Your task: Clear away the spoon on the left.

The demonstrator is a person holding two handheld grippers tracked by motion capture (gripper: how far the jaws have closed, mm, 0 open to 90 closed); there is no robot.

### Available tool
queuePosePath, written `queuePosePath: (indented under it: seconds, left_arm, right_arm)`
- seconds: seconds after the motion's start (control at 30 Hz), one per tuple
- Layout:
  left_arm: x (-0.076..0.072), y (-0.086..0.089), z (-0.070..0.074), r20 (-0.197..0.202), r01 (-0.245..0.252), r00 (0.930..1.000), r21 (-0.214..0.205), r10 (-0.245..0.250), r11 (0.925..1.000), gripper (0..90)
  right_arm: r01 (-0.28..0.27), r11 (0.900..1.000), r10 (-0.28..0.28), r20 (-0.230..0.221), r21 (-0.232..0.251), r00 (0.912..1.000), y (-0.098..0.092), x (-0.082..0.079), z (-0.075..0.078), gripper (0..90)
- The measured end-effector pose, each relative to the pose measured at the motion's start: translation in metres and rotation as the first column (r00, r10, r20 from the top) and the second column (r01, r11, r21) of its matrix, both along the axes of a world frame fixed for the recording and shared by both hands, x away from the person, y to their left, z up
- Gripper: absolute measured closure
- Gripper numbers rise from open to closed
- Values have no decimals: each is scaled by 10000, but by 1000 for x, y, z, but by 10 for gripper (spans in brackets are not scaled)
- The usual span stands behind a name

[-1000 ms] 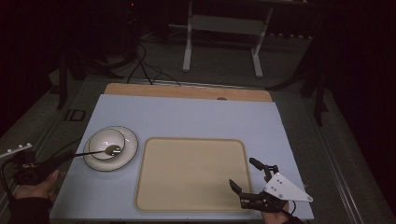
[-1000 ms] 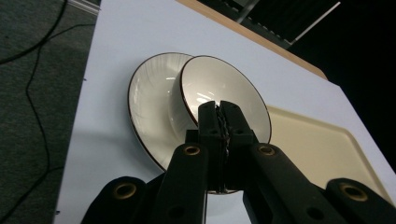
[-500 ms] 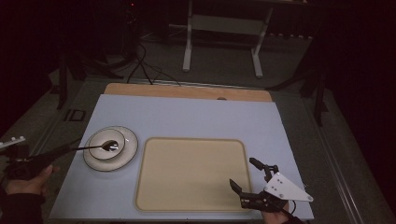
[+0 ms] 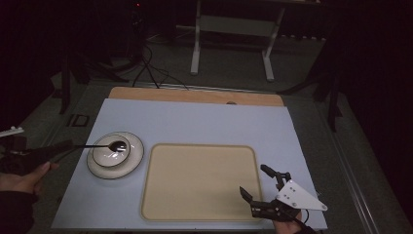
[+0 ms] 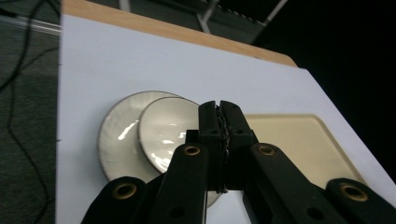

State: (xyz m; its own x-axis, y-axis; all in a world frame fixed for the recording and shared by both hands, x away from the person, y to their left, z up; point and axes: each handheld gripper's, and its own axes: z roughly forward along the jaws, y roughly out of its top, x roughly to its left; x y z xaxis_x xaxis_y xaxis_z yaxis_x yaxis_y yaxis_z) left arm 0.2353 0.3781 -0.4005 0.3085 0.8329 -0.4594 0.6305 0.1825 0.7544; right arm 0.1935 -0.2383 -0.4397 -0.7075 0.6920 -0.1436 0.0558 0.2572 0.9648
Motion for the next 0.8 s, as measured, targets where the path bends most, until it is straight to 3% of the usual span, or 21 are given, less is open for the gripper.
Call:
queuePosePath:
  seconds: [0.13,0.27,0.43,0.6,0.77,0.8]
  left_arm:
    - [8,-7,4,-163,562,9983,156,-560,9983,892]
    - [16,-16,7,-372,1207,9922,419,-1192,9918,892]
    - [24,-26,10,-438,1605,9865,675,-1578,9847,891]
    - [30,-37,13,-538,2321,9722,899,-2280,9685,891]
    - [38,-47,12,-646,3031,9523,865,-2982,9490,891]
    - [38,-47,12,-646,3031,9523,865,-2982,9490,891]
  right_arm:
    - [-3,10000,3,50,81,10000,-1,0,0,121]
    - [1,10000,-1,17,81,10000,-1,1,0,121]
    - [-17,10000,16,36,73,10000,-1,0,0,121]
    - [-27,10000,27,27,64,10000,-1,0,0,121]
    - [-33,10000,33,24,65,10000,-1,0,0,121]
    - [-33,10000,33,24,65,10000,-1,0,0,121]
